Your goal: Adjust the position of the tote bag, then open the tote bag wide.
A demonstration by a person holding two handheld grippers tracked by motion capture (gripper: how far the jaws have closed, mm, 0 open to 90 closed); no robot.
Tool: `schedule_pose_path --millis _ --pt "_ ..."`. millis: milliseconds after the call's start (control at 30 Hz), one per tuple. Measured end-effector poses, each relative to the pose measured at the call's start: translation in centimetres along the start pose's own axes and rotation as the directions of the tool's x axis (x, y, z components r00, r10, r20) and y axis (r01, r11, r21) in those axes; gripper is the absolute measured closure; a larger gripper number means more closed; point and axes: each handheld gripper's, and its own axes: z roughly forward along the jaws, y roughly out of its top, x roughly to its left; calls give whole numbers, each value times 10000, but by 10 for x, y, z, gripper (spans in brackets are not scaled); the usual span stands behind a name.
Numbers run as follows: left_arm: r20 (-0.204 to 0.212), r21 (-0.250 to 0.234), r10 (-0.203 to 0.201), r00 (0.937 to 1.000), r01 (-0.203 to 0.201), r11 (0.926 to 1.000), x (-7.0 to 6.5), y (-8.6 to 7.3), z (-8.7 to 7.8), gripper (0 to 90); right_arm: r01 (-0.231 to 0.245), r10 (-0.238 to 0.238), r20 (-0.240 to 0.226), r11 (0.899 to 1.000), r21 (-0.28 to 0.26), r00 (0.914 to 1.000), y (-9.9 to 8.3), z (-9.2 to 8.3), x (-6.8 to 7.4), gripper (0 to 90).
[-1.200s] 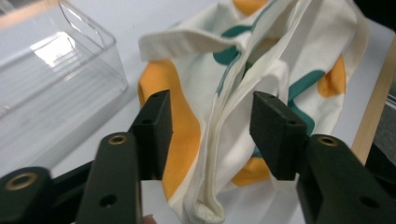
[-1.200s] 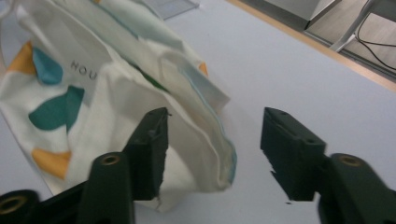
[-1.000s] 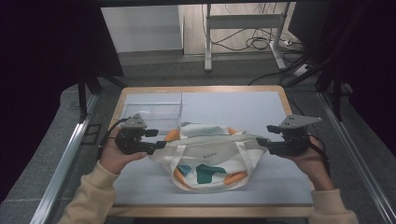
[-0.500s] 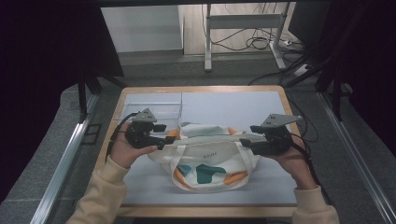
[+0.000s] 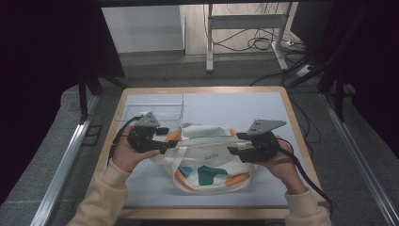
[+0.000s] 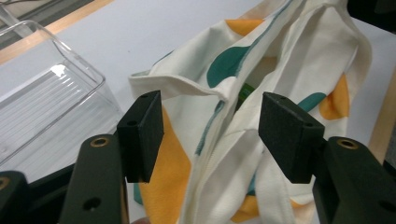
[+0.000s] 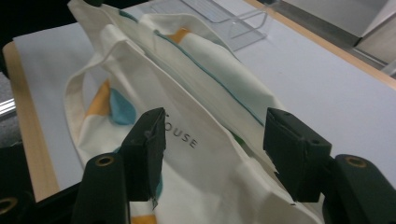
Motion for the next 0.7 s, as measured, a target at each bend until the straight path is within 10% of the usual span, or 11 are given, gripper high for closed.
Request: schedule_pose_path --millis 700 --pt "74 67 308 9995 -308 9995 -2 8 19 402 616 -589 -647 9973 392 9962 14 39 20 451"
